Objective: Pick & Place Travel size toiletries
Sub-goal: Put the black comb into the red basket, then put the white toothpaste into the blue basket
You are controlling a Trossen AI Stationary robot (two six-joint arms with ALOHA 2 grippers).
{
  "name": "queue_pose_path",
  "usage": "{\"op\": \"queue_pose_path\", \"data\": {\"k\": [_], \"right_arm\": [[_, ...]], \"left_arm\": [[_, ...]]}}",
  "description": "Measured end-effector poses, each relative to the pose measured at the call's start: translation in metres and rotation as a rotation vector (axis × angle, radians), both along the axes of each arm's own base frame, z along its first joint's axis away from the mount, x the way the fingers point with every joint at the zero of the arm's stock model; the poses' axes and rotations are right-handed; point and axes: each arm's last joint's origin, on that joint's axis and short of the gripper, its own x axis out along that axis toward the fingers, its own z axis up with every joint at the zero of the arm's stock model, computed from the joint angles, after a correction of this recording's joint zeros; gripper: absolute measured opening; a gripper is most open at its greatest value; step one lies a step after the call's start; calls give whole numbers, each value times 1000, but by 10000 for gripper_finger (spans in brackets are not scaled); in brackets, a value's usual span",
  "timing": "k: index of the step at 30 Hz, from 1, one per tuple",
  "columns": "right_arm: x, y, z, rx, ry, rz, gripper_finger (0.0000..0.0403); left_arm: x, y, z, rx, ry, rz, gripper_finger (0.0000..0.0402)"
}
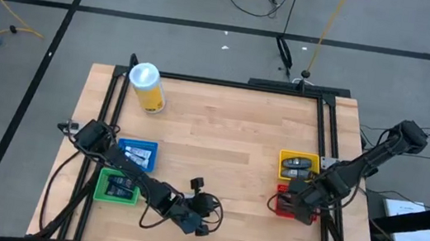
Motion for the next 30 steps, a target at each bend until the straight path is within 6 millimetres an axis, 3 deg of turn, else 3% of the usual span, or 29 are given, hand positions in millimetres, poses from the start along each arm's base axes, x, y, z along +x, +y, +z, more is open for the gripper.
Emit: {"op": "queue_pose_path", "data": {"k": [9, 13, 17, 21, 26, 30], "right_arm": [[4, -13, 5, -17, -57, 0, 178], [-1, -20, 23, 4, -102, -62, 221], [0, -21, 50, 50, -264, -73, 229], [17, -7, 63, 63, -634, 30, 219], [49, 26, 42, 68, -939, 268, 203], [73, 46, 12, 12, -1070, 416, 194]], "left_arm": [[1, 0, 1, -6, -10, -1, 17], [1, 0, 1, -6, -10, -1, 17], [1, 0, 1, 2, -8, -7, 17], [-4, -2, 5, 60, 25, -44, 17], [-22, -12, 36, 88, 75, -71, 17], [-39, -16, 40, 110, 162, -88, 17]]}}
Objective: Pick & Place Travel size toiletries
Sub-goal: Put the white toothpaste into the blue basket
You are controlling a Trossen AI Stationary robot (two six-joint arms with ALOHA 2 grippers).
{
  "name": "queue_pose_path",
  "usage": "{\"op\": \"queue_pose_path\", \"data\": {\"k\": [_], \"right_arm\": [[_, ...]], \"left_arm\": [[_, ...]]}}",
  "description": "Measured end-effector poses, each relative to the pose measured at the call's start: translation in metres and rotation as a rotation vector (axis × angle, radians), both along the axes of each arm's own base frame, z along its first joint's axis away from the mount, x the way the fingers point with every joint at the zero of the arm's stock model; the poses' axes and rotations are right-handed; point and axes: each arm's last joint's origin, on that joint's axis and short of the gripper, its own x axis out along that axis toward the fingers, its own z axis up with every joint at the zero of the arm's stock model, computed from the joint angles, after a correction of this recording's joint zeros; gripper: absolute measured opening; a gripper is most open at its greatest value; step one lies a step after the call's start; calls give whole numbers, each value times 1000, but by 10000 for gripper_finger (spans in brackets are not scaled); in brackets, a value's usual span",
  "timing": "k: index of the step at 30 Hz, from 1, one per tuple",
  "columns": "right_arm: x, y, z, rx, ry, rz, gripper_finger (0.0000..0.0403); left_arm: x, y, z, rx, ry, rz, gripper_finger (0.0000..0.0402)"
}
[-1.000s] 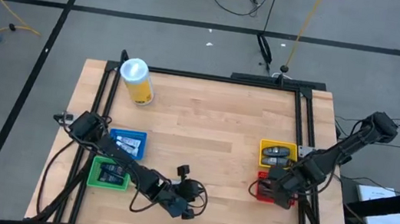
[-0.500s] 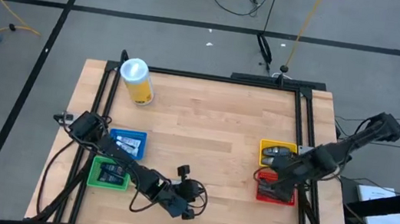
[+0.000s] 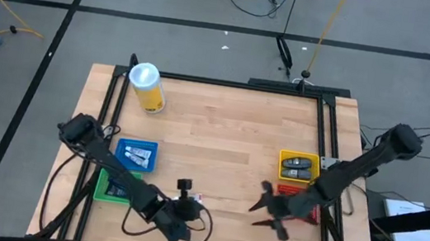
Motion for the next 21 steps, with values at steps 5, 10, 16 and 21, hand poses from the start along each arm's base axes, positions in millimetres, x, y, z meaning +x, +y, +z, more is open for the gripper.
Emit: {"op": "queue_pose_path", "data": {"k": [5, 10, 16, 21], "right_arm": [[25, 19, -40, -89, -53, 48, 185], [39, 30, -75, -80, -52, 51, 177], [42, 34, -98, -50, 14, 61, 175], [42, 34, -100, -45, 15, 51, 175]], "left_arm": [[-13, 2, -7, 1, 131, 12, 24], [-16, 18, -21, -61, 239, 91, 95], [-17, 35, -45, -168, 298, 95, 212], [-23, 40, -59, -165, 303, 106, 226]]}}
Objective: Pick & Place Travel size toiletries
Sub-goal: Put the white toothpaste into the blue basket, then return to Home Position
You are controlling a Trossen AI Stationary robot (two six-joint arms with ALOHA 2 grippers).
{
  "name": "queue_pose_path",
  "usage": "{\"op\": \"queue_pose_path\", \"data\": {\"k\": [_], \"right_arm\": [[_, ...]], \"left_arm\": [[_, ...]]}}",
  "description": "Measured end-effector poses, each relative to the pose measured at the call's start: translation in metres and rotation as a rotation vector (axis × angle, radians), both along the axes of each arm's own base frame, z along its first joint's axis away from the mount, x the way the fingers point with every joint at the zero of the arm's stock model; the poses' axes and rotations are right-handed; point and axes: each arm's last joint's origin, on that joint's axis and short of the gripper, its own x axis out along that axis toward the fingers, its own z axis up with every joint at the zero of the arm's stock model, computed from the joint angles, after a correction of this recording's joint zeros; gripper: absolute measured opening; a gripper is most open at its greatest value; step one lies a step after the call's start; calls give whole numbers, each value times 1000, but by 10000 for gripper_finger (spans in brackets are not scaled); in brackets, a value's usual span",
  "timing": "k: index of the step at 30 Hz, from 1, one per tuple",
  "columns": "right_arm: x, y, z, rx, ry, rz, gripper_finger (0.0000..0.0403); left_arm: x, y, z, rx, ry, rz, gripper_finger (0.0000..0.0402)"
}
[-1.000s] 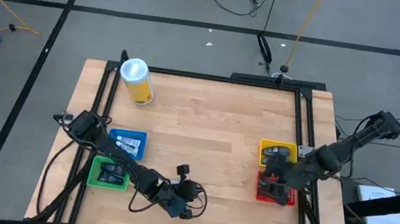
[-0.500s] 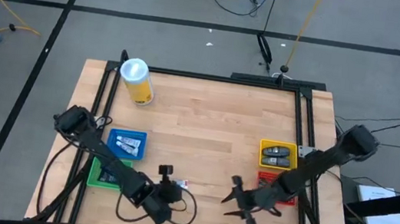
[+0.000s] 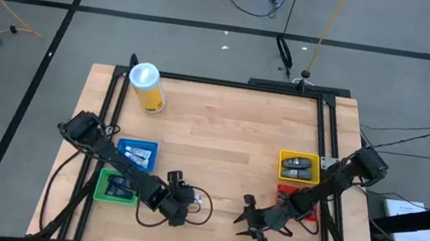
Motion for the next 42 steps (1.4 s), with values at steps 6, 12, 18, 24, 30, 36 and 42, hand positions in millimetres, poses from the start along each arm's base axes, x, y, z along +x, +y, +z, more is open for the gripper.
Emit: {"op": "queue_pose_path", "data": {"k": [6, 12, 18, 24, 30, 36, 42], "right_arm": [[1, 0, 1, 0, -16, -1, 175], [1, 0, 1, -1, -17, 0, 172], [1, 0, 1, -1, -17, 0, 171], [1, 0, 1, -2, -16, 0, 171], [1, 0, 1, 5, -12, -5, 171], [0, 0, 1, 6, -11, -4, 171], [0, 0, 1, 6, -10, -3, 171]], "left_arm": [[0, 0, 0, 5, 11, -46, 124], [2, 4, 2, 20, 45, -108, 15], [-14, 18, 50, 166, 155, -64, 25], [-61, 51, 100, 273, 392, 57, 7], [-94, 73, 104, 302, 572, 140, 23], [-116, 82, 71, 323, 745, 104, 74], [-133, 92, 50, 319, 846, 222, 132]]}}
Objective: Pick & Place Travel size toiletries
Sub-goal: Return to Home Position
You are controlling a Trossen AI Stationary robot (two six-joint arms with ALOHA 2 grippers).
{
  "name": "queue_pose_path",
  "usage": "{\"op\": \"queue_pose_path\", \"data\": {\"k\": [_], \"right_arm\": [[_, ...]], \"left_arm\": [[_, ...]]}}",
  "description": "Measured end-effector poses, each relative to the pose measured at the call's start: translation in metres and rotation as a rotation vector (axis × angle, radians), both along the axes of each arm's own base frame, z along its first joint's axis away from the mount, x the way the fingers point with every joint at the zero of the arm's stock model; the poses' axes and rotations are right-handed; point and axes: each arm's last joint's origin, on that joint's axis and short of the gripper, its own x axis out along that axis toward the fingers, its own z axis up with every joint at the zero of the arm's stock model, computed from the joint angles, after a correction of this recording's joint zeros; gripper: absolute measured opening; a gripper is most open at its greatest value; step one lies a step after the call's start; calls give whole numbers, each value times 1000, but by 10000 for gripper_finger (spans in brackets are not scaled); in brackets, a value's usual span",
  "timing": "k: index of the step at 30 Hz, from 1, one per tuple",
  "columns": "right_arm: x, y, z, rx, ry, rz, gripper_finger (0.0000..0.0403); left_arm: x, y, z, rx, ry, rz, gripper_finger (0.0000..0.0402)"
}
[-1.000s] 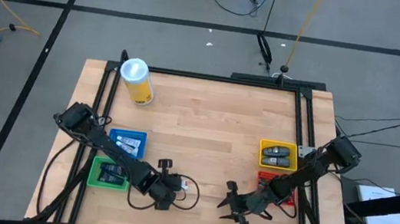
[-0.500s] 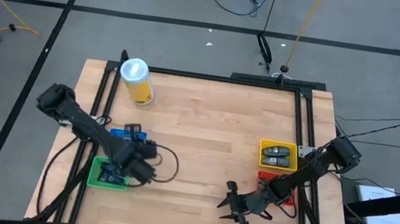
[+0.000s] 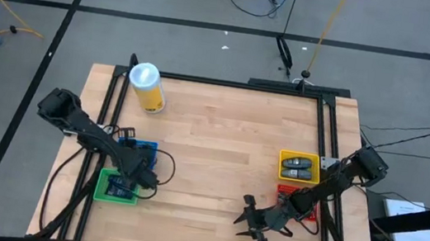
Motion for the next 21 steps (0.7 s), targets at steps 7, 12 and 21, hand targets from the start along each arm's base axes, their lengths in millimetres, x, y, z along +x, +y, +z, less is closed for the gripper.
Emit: {"op": "queue_pose_path", "data": {"k": [7, 12, 21], "right_arm": [[1, -2, -1, -8, 7, -8, 171], [1, -9, 18, 12, -10, -22, 167], [-35, -51, 113, -10, -139, -10, 123]], "left_arm": [[-4, 4, 19, 38, -207, 143, 234], [3, -2, 30, 110, -601, 196, 263], [47, -43, 40, 110, -1257, 12, 235]]}}
